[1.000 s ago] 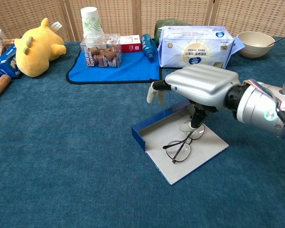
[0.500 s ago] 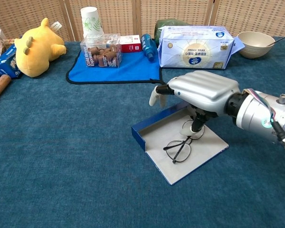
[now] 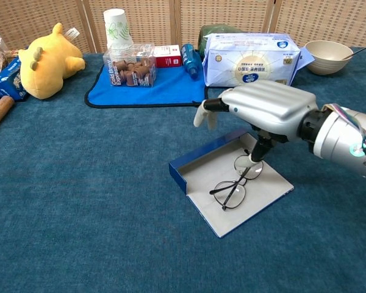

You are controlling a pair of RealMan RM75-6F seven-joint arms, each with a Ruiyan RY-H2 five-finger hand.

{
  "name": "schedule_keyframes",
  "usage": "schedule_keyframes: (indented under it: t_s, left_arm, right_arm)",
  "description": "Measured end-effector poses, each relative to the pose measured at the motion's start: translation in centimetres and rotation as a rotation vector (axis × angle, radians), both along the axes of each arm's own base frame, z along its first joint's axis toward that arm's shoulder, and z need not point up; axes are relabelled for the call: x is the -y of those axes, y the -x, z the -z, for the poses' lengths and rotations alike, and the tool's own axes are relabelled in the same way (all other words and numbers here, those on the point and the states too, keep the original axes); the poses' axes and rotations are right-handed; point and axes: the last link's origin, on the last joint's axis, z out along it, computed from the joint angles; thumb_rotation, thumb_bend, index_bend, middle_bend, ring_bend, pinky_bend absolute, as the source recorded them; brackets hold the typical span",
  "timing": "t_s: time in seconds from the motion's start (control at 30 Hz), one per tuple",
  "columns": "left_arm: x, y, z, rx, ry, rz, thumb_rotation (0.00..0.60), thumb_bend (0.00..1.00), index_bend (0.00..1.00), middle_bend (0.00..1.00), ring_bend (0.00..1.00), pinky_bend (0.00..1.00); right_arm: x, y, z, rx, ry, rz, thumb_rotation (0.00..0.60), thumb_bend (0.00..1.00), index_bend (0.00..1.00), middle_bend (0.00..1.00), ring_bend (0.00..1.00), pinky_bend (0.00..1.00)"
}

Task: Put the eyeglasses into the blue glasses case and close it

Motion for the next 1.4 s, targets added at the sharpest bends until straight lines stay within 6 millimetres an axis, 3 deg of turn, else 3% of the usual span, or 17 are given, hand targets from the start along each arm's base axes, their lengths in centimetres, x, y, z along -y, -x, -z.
schedule_keyframes:
  t_s: [0.37,0.63,1.17,1.4]
  left_arm:
    - [0.1,-0.5,-0.2,-0.008,-0.009,0.011,0.6,0.29,0.18,0.09,0.0,0.0]
    - [0.5,-0.5,-0.3,-0.008,-0.014,0.007,0.6,0.29,0.18,0.09,0.0,0.0]
    - [0.3,-0.4,-0.1,0.001,-0.01,0.02,0.6,0.29,0.18,0.09,0.0,0.0]
    - [0.3,-0.3,-0.3,-0.001,-0.02,0.022,0.6,0.29,0.18,0.09,0.0,0.0]
  right_arm:
    - [-0.3,1.7,0.6,-0.012,-0.014,0.035,0.6,0.16,0.24,0.34,0.19,0.21]
    - [-0.4,1.5,1.0,-0.002,-0.022,0.03,0.6,0.16,0.24,0.34,0.19,0.21]
    - [-1.9,1.0,-1.0,-0.028,-0.025,0.014,0.6,0.16,0.19,0.3,0.18,0.21]
    - [-2.5,1.1,-0.3,-0.069,-0.061,0.005,0.6,0.16,0.13,0.26,0.13,0.19]
